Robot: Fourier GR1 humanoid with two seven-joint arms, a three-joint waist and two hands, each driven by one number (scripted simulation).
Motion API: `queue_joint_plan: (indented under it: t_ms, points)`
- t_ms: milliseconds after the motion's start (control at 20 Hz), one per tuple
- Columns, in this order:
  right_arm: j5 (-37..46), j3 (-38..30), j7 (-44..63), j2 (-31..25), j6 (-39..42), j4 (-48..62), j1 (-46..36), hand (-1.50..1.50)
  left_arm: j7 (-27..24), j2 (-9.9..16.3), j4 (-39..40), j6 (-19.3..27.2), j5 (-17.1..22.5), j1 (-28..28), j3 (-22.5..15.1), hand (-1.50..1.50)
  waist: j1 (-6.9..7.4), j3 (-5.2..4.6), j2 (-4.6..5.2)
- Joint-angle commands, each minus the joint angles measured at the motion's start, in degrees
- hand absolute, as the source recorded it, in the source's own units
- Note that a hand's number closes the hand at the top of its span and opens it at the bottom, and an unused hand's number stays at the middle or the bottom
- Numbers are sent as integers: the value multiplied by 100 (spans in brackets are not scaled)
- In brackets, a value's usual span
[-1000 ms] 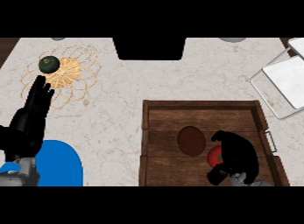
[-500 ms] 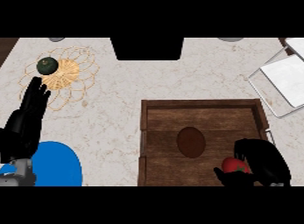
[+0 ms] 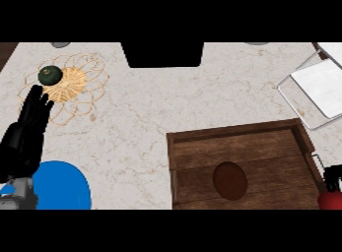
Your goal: Pick the tomato from the tray and place it in the tiered shelf
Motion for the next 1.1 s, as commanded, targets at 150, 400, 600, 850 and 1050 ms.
queue_joint_plan:
  t_ms: [150, 400, 600, 850, 1050]
  points:
    - [-2106, -1661, -1741, -517, 543, 103, 546, 150, -52, -56, -41, -46, 12, 147, 0, 0, -99, -15, -31]
    - [-3504, -2902, -1230, -582, 1122, -90, 608, 150, 147, -58, -201, 134, -189, 104, -34, 0, -98, -22, -31]
    - [-3898, -3903, -898, -916, 1362, 312, 590, 150, 27, -247, -204, 135, -255, 177, -194, 0, 9, -17, -9]
    - [-3740, -4241, -574, -1145, 1692, 851, -66, 150, 230, -101, -237, -143, -90, 27, 3, 0, 153, -13, 17]
    - [-3615, -4277, -96, -848, 1656, 607, -367, 150, 350, -190, -376, -185, -206, 33, -86, 0, 143, -14, 11]
